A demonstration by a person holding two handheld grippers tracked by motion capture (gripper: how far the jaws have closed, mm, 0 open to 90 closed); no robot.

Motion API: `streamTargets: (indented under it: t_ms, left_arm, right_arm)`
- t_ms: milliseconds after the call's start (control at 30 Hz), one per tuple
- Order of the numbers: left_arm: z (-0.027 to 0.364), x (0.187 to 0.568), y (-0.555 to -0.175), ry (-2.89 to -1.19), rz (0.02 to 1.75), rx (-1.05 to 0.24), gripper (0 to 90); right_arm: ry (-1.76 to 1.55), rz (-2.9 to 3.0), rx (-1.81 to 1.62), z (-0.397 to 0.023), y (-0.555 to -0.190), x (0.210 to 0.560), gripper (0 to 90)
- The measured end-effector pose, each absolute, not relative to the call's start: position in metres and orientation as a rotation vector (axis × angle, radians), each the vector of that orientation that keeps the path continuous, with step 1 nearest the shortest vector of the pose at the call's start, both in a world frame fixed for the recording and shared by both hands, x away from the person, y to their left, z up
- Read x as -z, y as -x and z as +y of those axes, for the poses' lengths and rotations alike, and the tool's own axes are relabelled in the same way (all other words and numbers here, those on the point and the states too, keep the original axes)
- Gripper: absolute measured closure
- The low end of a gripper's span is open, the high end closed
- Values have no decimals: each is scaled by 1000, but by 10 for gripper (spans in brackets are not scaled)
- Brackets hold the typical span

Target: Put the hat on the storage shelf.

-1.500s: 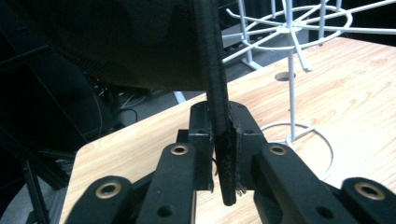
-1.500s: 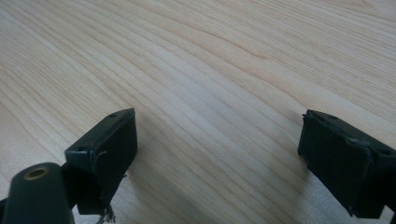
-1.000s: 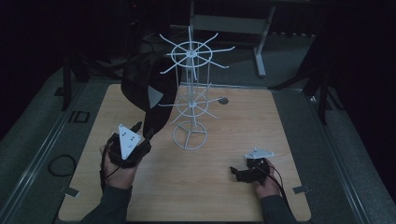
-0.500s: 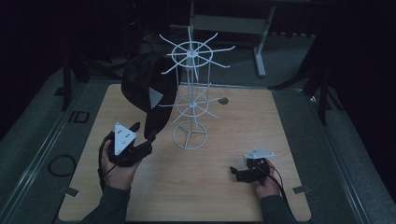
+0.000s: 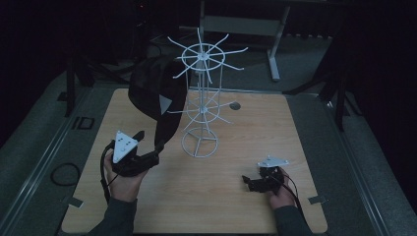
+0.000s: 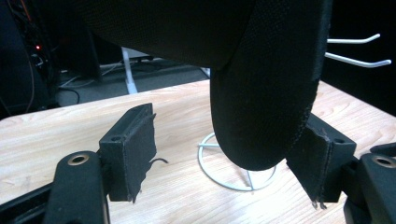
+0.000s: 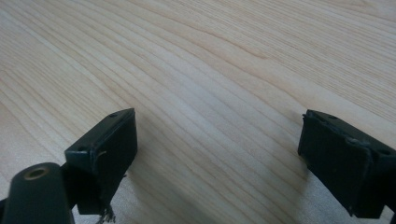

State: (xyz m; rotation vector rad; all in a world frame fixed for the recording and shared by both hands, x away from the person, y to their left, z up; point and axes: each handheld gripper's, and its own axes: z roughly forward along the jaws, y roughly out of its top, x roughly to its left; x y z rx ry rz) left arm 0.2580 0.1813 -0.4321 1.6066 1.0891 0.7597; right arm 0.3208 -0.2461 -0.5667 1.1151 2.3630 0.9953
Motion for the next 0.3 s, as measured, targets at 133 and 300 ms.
streamTargets:
  t_ms: [133,300]
  left_arm:
    - [182,436,-256,-1604,1085,-750,286]
    - [181,445,-256,-1602,1101,-719,296]
  right_arm:
    - [-1115,2363,-996,-246,-321,567,117]
    - [-1113,2363,-994,-246,-321,567,117]
